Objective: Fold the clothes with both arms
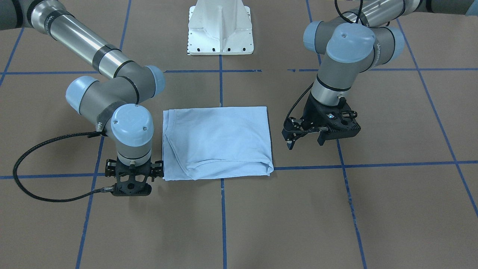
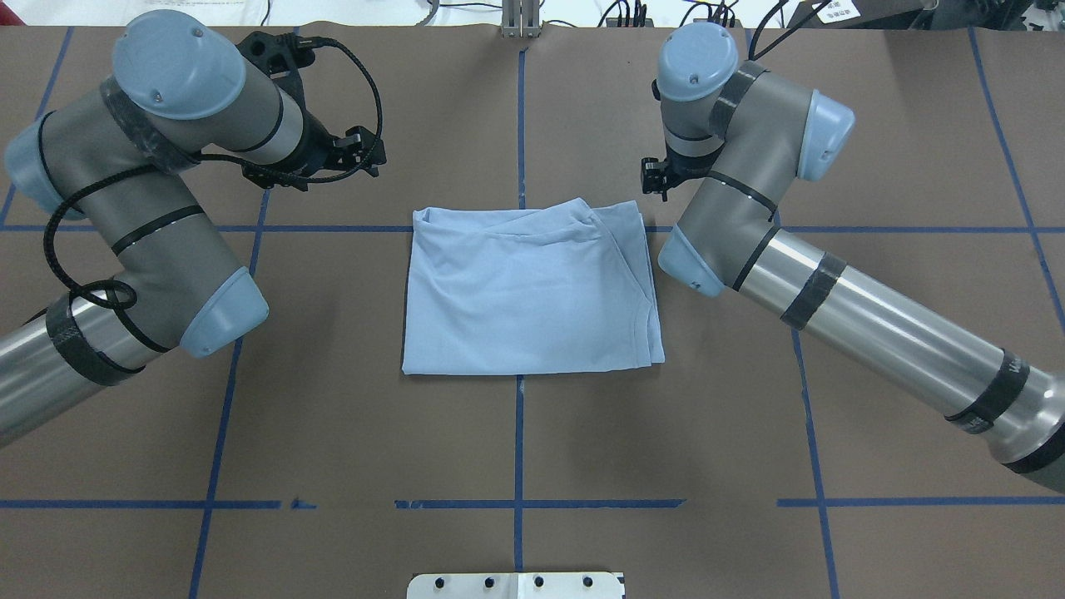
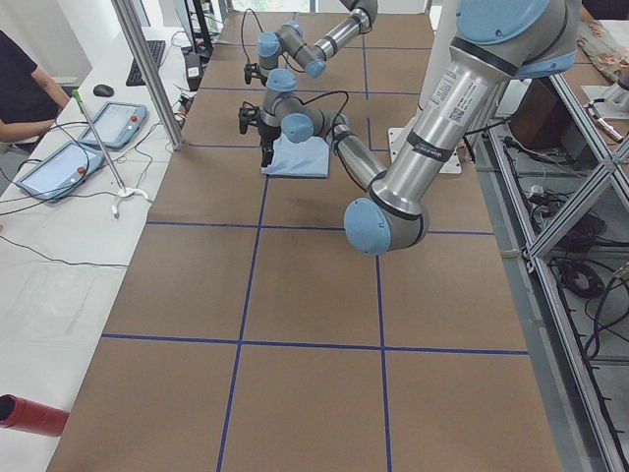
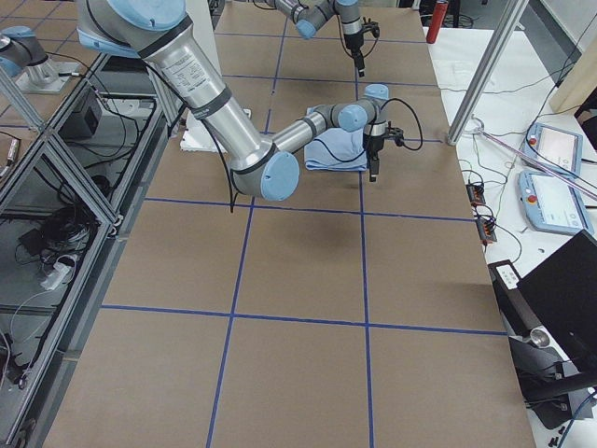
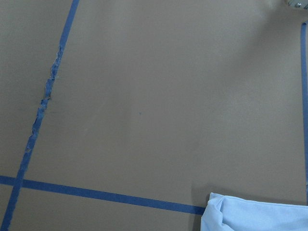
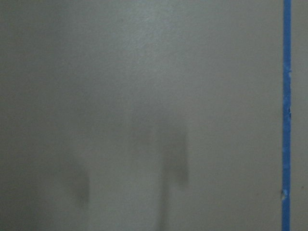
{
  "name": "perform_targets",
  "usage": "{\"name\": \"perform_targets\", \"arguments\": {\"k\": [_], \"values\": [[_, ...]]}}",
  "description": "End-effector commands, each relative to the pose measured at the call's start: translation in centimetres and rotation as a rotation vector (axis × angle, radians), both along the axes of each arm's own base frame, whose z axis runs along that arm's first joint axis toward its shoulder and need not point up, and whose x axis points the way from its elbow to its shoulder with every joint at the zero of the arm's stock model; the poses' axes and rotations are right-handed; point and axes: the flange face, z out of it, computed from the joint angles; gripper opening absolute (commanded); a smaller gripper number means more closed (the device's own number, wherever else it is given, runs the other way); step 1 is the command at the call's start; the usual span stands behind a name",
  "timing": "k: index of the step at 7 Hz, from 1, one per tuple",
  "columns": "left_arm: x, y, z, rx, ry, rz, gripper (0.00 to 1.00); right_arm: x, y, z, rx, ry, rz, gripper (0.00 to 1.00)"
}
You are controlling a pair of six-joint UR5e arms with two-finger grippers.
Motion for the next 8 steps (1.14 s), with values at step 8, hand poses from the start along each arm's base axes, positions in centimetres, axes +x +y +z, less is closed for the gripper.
{"name": "perform_targets", "arguments": {"k": [8], "values": [[-35.1, -3.5, 21.4, 0.302, -0.303, 0.331, 1.0, 45.9, 4.2, 20.1, 0.115, -0.336, -0.166, 1.0]]}}
